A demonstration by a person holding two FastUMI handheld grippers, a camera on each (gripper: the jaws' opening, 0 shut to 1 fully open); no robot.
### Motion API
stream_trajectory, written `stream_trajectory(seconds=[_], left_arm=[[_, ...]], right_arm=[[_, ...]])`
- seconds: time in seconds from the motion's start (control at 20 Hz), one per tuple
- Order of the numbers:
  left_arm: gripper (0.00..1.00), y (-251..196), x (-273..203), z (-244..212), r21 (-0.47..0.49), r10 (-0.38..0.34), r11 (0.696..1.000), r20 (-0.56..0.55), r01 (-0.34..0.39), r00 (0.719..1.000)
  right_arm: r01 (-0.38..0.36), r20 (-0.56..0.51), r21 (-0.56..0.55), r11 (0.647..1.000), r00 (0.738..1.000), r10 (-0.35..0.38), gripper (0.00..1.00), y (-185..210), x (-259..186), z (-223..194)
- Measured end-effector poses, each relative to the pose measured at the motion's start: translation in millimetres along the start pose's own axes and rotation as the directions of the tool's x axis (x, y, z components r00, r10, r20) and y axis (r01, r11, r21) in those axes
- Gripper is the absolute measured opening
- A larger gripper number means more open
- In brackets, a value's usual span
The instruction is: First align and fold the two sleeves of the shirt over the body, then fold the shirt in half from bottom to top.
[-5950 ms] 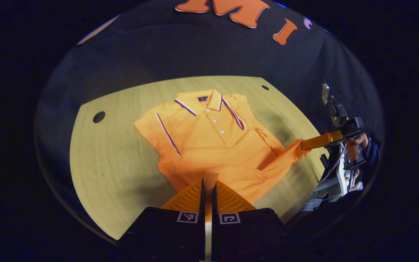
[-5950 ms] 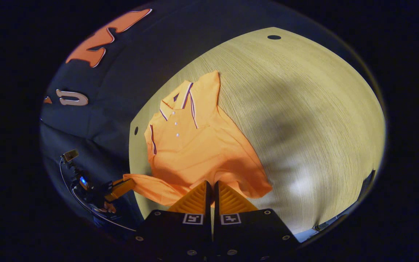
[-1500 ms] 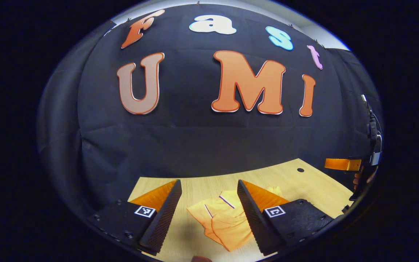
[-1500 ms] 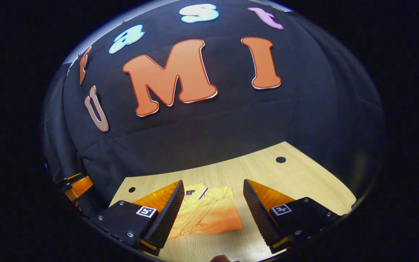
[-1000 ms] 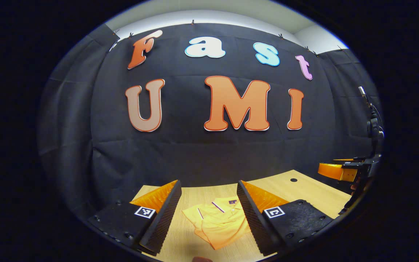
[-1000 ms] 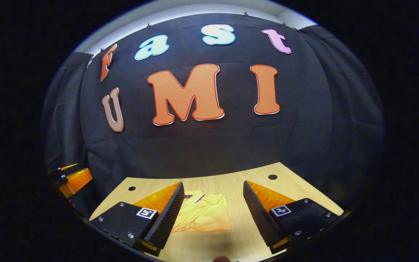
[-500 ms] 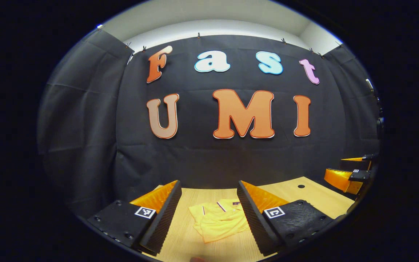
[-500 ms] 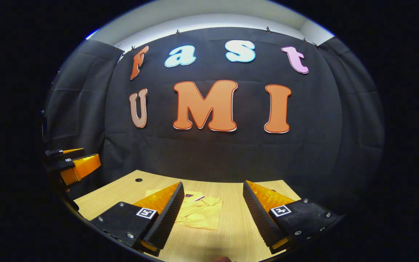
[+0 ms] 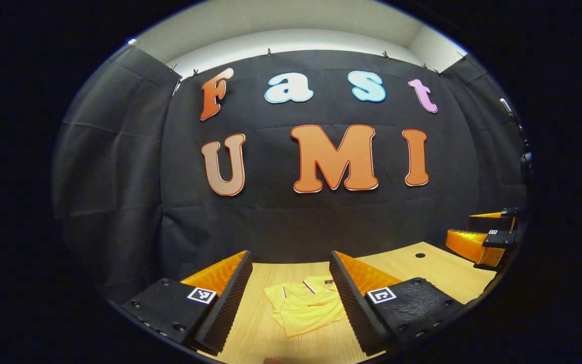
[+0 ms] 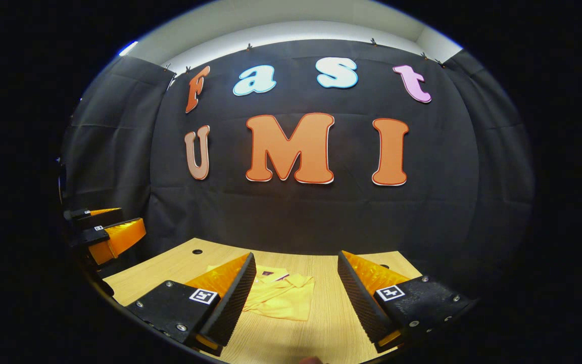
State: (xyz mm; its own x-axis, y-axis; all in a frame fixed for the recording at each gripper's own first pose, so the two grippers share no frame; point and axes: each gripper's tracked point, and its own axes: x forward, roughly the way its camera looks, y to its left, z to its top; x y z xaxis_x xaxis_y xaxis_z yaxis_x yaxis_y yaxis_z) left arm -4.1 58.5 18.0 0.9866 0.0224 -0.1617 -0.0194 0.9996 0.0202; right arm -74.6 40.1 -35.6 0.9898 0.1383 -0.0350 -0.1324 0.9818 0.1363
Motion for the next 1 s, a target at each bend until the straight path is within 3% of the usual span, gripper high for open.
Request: stream_trajectory(seconds=[0.35, 0.7, 1.0], left_arm=[[0.96, 7.0, 22.7, 3.0, 0.005, -0.043, 0.999, 0.008, 0.043, 0.999], [0.98, 15.1, 41.4, 8.4, 0.011, -0.086, 0.996, 0.046, 0.086, 0.995], [0.98, 23.3, 68.1, 13.4, 0.035, -0.143, 0.989, 0.086, 0.140, 0.986]], right_arm=[[0.006, 0.023, -0.003, 1.000, 1.000, -0.006, 0.98, 17.0, 16.1, 4.0], [-0.020, 0.024, 0.002, 1.000, 0.999, 0.020, 0.98, 41.7, 62.3, 20.7], [0.018, 0.033, -0.005, 1.000, 0.999, -0.018, 0.98, 58.0, 82.0, 25.2]])
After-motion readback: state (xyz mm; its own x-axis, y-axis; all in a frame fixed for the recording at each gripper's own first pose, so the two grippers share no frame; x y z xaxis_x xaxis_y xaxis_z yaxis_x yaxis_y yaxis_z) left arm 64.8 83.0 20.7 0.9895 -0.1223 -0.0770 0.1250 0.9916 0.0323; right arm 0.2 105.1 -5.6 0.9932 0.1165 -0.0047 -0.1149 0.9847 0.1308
